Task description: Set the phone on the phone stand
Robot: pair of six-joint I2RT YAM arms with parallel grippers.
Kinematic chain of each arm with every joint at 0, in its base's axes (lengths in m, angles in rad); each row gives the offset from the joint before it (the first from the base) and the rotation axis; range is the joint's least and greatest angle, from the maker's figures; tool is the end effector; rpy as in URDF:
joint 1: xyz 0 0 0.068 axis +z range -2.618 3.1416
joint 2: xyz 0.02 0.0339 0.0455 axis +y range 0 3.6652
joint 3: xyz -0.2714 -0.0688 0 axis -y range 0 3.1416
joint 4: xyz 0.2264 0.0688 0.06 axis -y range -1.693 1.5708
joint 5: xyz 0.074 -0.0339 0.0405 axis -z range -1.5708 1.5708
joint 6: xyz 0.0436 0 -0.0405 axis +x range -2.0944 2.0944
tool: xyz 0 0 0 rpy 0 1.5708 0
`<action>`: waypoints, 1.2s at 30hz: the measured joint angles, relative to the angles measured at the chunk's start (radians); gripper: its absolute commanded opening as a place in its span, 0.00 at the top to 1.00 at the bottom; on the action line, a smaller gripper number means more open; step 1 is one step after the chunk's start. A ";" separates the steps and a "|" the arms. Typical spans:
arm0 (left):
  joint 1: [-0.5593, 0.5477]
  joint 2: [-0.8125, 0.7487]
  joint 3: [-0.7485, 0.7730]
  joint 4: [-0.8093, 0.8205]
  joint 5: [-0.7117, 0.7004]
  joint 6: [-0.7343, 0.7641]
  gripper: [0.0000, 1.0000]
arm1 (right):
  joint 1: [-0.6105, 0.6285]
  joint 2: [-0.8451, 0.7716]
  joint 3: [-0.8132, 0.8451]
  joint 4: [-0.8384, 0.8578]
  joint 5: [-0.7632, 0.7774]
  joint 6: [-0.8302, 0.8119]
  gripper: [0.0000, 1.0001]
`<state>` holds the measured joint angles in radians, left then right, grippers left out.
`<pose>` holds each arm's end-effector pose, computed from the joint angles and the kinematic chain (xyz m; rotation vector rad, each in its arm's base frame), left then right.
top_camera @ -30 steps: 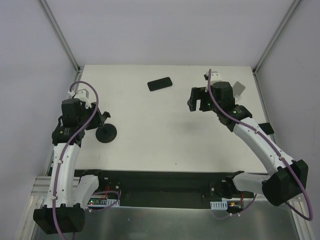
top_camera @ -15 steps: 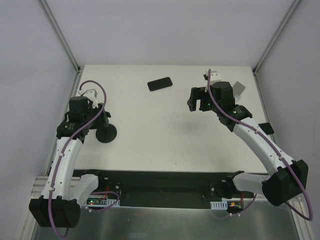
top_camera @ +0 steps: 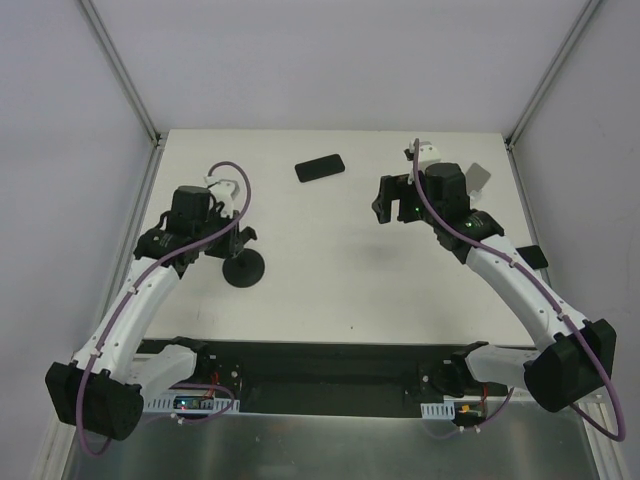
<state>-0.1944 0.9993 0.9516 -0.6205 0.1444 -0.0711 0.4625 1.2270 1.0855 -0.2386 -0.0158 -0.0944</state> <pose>0.1893 -0.0437 0.3183 0.2171 2.2379 -0.3052 0.2416 0.1212 0.3529 -0.5487 1.8813 0.2581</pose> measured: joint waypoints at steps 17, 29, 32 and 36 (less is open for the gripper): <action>-0.252 0.179 0.100 0.033 0.187 0.240 0.56 | 0.000 0.034 -0.001 -0.005 0.004 -0.008 0.04; -0.251 -0.005 0.068 0.062 0.170 0.166 0.07 | -0.129 0.031 0.032 -0.218 0.217 0.150 0.04; -0.251 -0.094 0.049 0.085 0.138 0.134 0.07 | -0.253 -0.004 0.026 -0.291 0.229 0.203 0.04; -0.251 -0.175 0.009 0.132 0.115 0.088 0.07 | -0.404 -0.063 0.002 -0.363 0.259 0.276 0.04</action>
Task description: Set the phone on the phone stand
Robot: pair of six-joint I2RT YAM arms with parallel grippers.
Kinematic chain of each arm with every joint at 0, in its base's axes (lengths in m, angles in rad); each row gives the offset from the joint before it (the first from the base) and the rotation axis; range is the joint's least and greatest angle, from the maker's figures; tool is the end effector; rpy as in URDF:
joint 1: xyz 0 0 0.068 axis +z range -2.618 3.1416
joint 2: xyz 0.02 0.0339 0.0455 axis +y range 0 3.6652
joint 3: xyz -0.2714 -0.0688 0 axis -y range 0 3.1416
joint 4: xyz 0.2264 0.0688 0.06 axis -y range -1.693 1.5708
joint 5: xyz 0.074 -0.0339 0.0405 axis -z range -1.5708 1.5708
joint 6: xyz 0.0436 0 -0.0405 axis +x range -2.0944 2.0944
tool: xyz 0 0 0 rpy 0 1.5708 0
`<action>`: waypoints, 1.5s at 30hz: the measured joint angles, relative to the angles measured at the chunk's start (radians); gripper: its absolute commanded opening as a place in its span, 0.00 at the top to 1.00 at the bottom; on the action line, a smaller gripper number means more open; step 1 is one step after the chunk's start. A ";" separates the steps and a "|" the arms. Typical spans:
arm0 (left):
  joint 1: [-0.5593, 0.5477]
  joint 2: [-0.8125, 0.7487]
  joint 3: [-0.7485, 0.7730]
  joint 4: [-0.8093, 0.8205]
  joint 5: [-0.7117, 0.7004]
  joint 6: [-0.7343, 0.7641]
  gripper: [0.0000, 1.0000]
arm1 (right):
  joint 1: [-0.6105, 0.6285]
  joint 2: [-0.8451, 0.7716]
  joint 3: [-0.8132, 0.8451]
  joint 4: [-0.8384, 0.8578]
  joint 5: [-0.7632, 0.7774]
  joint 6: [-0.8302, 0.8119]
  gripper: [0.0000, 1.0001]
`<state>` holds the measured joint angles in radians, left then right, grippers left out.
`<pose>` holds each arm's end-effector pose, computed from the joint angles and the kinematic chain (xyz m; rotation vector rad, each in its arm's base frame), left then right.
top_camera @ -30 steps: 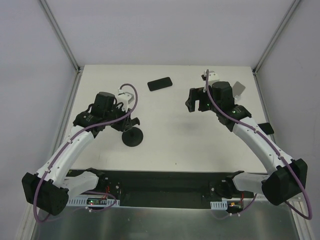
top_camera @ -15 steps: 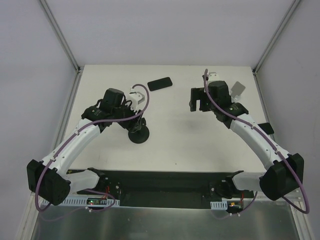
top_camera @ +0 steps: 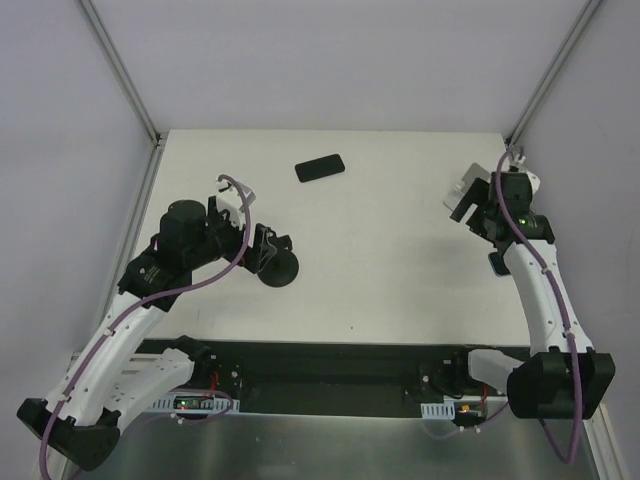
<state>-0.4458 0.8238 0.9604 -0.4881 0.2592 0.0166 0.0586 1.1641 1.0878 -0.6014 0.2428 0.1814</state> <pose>0.1402 -0.0794 0.3629 0.6161 1.8469 -0.5353 0.2338 0.0032 0.3324 0.2663 2.2129 -0.1420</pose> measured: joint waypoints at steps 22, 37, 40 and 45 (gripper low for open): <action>-0.117 -0.143 -0.166 0.188 -0.127 -0.087 0.01 | -0.460 0.293 0.026 -0.086 -0.129 0.165 0.04; -0.151 -0.123 -0.164 0.169 -0.261 -0.080 0.01 | -0.530 0.520 0.151 -0.128 0.011 0.274 0.04; -0.157 -0.116 -0.158 0.163 -0.304 -0.066 0.01 | -0.531 0.576 0.191 -0.133 0.024 0.282 0.04; -0.157 -0.097 -0.148 0.159 -0.372 -0.049 0.01 | -0.531 0.653 0.214 -0.131 0.027 0.306 0.04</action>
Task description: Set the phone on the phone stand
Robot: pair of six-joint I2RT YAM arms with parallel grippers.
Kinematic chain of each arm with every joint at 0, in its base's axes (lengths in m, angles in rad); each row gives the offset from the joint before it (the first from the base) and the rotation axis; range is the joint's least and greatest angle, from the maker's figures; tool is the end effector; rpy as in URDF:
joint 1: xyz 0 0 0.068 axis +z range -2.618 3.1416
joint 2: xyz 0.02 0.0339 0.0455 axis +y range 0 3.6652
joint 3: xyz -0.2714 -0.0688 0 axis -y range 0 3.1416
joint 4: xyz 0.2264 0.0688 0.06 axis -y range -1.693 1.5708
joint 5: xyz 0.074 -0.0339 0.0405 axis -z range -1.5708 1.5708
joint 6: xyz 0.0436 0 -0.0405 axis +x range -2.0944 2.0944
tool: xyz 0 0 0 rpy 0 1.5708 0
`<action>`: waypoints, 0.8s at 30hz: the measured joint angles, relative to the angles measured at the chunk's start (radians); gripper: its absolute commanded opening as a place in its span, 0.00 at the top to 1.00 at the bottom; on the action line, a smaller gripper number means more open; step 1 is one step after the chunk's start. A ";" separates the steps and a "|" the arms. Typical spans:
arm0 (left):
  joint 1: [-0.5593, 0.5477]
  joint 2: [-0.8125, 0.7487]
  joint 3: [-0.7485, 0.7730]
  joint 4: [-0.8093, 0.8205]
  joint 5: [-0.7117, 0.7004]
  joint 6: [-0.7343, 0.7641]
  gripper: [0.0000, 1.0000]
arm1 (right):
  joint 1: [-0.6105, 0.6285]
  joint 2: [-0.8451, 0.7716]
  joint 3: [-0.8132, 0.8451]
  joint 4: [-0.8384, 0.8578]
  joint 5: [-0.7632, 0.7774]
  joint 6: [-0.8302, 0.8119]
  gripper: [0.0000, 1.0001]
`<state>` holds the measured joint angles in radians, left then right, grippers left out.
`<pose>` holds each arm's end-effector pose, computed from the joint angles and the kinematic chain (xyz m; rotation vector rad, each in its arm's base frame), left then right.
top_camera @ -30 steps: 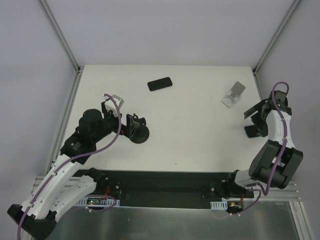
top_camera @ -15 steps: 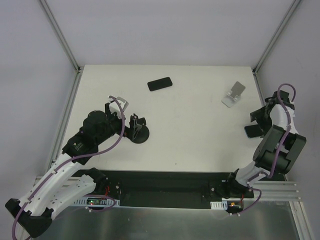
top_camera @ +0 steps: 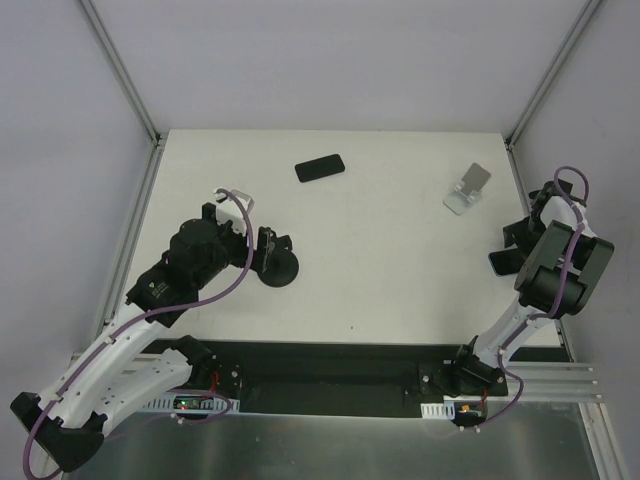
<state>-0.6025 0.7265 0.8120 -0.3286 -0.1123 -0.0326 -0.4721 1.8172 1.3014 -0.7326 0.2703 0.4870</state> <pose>0.1276 -0.0818 0.3447 0.4359 1.7733 -0.3482 0.3060 -0.1693 0.2072 1.3440 2.4505 -0.3766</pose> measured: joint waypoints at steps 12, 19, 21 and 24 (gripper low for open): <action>0.053 0.025 -0.001 0.027 -0.001 0.043 0.01 | 0.000 0.086 0.066 0.002 -0.003 0.049 0.04; 0.061 0.032 -0.007 0.032 -0.002 0.045 0.01 | 0.000 0.167 0.121 -0.021 -0.008 0.086 0.04; 0.061 0.032 -0.008 0.032 -0.002 0.045 0.01 | 0.000 0.174 0.132 -0.030 -0.007 0.095 0.04; 0.061 0.036 -0.008 0.033 -0.002 0.045 0.01 | 0.000 0.177 0.135 -0.036 -0.001 0.106 0.04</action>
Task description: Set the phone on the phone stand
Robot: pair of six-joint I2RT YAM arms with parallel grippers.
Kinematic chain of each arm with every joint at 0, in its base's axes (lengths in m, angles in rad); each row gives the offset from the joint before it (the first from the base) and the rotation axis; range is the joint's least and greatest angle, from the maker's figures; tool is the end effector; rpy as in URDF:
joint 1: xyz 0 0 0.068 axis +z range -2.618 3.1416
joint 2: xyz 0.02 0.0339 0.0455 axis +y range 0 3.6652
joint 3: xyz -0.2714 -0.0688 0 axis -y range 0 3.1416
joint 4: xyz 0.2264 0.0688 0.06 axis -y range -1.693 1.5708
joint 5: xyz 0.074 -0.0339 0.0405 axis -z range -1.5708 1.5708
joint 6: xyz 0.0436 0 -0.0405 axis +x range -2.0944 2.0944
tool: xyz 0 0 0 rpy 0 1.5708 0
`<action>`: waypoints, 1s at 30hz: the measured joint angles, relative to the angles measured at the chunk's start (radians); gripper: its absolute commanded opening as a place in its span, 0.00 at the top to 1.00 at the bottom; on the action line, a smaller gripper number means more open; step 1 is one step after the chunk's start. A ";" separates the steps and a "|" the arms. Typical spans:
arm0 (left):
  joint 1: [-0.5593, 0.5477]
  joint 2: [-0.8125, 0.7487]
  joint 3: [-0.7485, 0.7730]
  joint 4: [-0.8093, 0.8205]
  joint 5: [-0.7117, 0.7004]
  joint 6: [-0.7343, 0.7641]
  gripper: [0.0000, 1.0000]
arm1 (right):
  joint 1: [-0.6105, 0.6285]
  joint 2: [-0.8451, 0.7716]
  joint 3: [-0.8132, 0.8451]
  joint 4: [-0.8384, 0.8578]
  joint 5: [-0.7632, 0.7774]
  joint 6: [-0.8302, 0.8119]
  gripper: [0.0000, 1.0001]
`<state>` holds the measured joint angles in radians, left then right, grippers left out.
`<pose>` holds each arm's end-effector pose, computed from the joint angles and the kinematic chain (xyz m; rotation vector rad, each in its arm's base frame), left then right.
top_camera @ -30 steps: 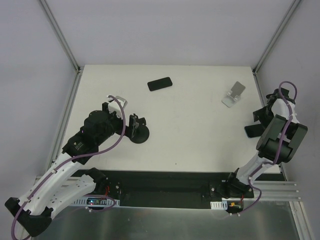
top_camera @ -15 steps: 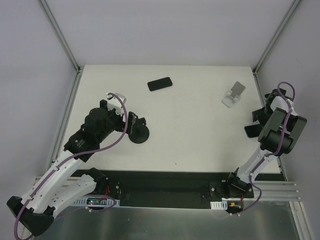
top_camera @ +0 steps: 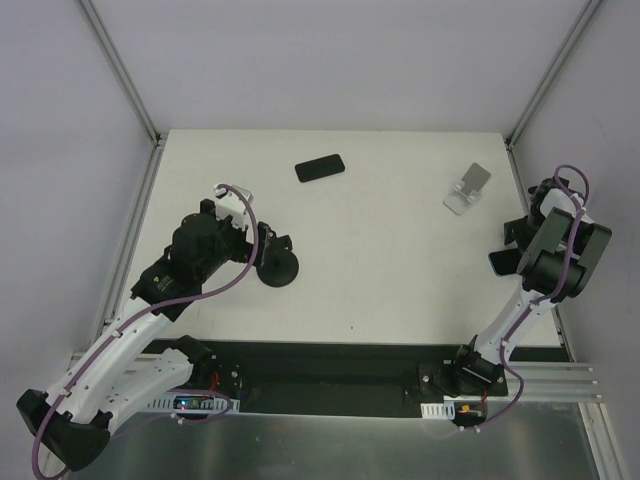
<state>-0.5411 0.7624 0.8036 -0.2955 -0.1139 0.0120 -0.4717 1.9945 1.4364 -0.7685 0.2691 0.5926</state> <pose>0.1406 -0.0787 0.3407 0.4220 1.7825 -0.2693 0.3363 -0.1846 0.1793 1.4922 2.4406 -0.3653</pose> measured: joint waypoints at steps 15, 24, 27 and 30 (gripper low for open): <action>0.009 -0.005 -0.002 0.001 0.009 0.000 0.01 | 0.002 -0.007 -0.018 -0.001 0.019 0.032 0.04; 0.020 -0.001 -0.002 0.003 0.028 -0.001 0.01 | 0.003 -0.040 -0.061 -0.007 0.043 -0.006 0.04; 0.024 0.018 -0.002 0.008 0.041 -0.001 0.01 | 0.003 -0.047 -0.069 -0.010 0.049 -0.029 0.04; 0.033 0.042 -0.002 0.007 0.056 -0.001 0.02 | 0.003 -0.058 -0.085 -0.008 0.052 -0.047 0.04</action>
<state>-0.5083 0.8040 0.8017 -0.2886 -0.0574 0.0109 -0.4686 1.9362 1.3514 -0.7761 0.3214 0.5461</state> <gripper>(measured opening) 0.991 0.960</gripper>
